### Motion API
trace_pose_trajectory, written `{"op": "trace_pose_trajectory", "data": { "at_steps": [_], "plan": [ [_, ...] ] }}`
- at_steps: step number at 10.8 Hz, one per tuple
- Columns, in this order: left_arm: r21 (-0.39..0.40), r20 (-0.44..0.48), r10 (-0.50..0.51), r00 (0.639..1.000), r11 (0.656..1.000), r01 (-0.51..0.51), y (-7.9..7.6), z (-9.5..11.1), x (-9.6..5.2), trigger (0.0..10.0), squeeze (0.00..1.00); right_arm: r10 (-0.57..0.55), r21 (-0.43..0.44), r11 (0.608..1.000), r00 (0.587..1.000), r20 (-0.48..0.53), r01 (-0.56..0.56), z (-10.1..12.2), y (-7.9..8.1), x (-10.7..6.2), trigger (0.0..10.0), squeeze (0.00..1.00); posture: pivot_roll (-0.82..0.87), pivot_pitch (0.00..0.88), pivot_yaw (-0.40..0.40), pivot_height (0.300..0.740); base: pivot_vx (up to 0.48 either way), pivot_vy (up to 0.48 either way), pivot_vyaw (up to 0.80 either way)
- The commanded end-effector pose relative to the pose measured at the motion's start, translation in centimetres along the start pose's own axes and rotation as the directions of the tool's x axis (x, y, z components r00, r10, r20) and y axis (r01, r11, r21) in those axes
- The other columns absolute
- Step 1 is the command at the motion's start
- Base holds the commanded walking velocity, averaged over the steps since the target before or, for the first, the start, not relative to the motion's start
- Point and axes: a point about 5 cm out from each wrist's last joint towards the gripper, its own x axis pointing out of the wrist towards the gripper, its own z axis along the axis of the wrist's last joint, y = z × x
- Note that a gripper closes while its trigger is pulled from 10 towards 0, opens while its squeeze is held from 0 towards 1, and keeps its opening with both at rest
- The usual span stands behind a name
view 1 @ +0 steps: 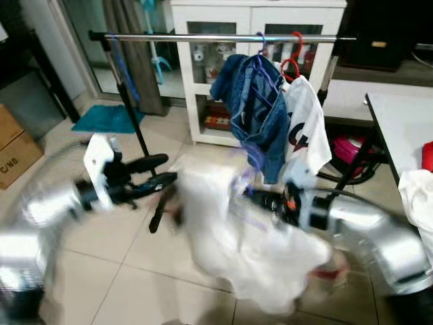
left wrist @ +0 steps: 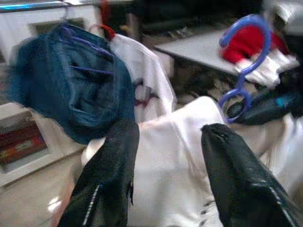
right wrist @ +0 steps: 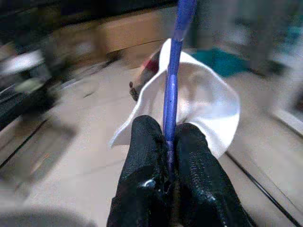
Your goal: Hang hanger
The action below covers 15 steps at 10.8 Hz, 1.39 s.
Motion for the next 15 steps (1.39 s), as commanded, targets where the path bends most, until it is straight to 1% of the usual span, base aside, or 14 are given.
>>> {"op": "trace_pose_trajectory", "data": {
  "at_steps": [1, 2, 3, 4, 5, 6, 7, 8, 9, 10, 11, 12, 15],
  "plan": [
    [0.022, -0.002, 0.087, 0.996, 0.996, -0.087, 0.2, 0.3, -0.1, 10.0, 0.01, -0.096, 0.018, 0.995, 0.995, 0.029, 0.096, 0.2, -0.5, -0.2, 0.0, 0.0, -0.11, 0.0, 0.099, 0.74, 0.0, 0.0, 0.0],
    [0.019, 0.003, 0.177, 0.984, 0.984, -0.177, -0.3, -0.4, -0.1, 10.0, 0.0, -0.221, 0.083, 0.973, 0.974, 0.051, 0.216, -0.4, -0.6, 0.0, 0.0, 0.0, -0.11, 0.0, 0.094, 0.74, 0.0, 0.0, 0.0],
    [0.046, -0.018, 0.351, 0.936, 0.936, -0.35, -0.7, -1.1, -0.3, 10.0, 0.0, -0.345, 0.099, 0.936, 0.937, 0.057, 0.339, -1.2, -0.2, 0.2, 10.0, 0.0, -0.09, 0.0, 0.088, 0.74, 0.0, 0.0, 0.0],
    [0.044, -0.019, 0.454, 0.891, 0.89, -0.453, -0.8, -1.2, -0.7, 10.0, 0.0, -0.376, 0.07, 0.926, 0.923, 0.075, 0.372, -1.2, 0.2, 0.4, 10.0, 0.0, -0.09, 0.0, 0.088, 0.74, 0.0, 0.0, 0.0],
    [0.036, -0.013, 0.52, 0.854, 0.854, -0.519, -0.9, -1.2, -1.1, 10.0, 0.0, -0.392, 0.043, 0.92, 0.917, 0.08, 0.39, -1.1, 0.4, 0.4, 10.0, 0.0, -0.09, 0.0, 0.085, 0.74, 0.247, 0.0, 0.8],
    [0.15, -0.05, 0.522, 0.851, 0.847, -0.511, -1.3, -1.8, -1.0, 10.0, 0.0, -0.418, 0.067, 0.908, 0.905, 0.074, 0.414, -0.8, 0.1, 0.4, 10.0, 0.0, -0.1, 0.0, 0.085, 0.74, 0.33, 0.0, 0.8],
    [0.117, -0.049, 0.531, 0.846, 0.844, -0.523, -1.4, -1.9, -0.8, 10.0, 0.0, -0.427, 0.053, 0.904, 0.901, 0.075, 0.424, -0.6, 0.1, 0.4, 10.0, 0.0, -0.1, 0.0, 0.087, 0.74, 0.341, 0.0, 0.8],
    [0.113, -0.071, 0.525, 0.848, 0.849, -0.516, -2.2, -2.3, -0.4, 10.0, 0.0, -0.442, 0.053, 0.897, 0.894, 0.073, 0.439, -0.6, 0.1, 0.2, 10.0, 0.0, -0.1, 0.0, 0.088, 0.74, 0.337, 0.0, 0.8],
    [0.115, -0.081, 0.522, 0.849, 0.851, -0.512, -2.5, -2.4, -0.2, 10.0, 0.0, -0.447, 0.055, 0.894, 0.892, 0.068, 0.444, -0.6, 0.2, 0.1, 10.0, 0.0, -0.1, 0.002, 0.085, 0.74, 0.341, 0.0, 0.8],
    [0.119, -0.083, 0.521, 0.849, 0.851, -0.511, -2.8, -2.5, 0.0, 10.0, 0.0, -0.45, 0.064, 0.893, 0.889, 0.088, 0.445, -0.2, 0.2, 0.0, 10.0, 0.0, -0.1, 0.006, 0.075, 0.74, 0.341, 0.0, 0.0],
    [0.127, -0.084, 0.525, 0.847, 0.849, -0.513, -2.8, -2.4, -0.1, 10.0, 0.0, -0.472, 0.077, 0.881, 0.877, 0.089, 0.466, 0.1, 0.0, 0.0, 10.0, 0.0, -0.1, 0.01, 0.073, 0.74, 0.341, 0.0, 0.0],
    [0.127, -0.08, 0.531, 0.843, 0.845, -0.52, -2.6, -2.2, -0.1, 10.0, 0.0, -0.469, 0.08, 0.883, 0.878, 0.095, 0.463, 0.6, -0.1, 0.1, 10.0, 0.0, -0.1, 0.012, 0.073, 0.74, 0.341, 0.0, 0.0],
    [0.137, -0.077, 0.538, 0.839, 0.84, -0.525, -2.5, -2.0, 0.1, 10.0, 0.0, -0.449, 0.025, 0.893, 0.887, 0.106, 0.449, 1.5, -0.2, 0.4, 10.0, 0.0, -0.11, 0.017, 0.068, 0.74, 0.342, 0.0, 0.0]
  ]
}}
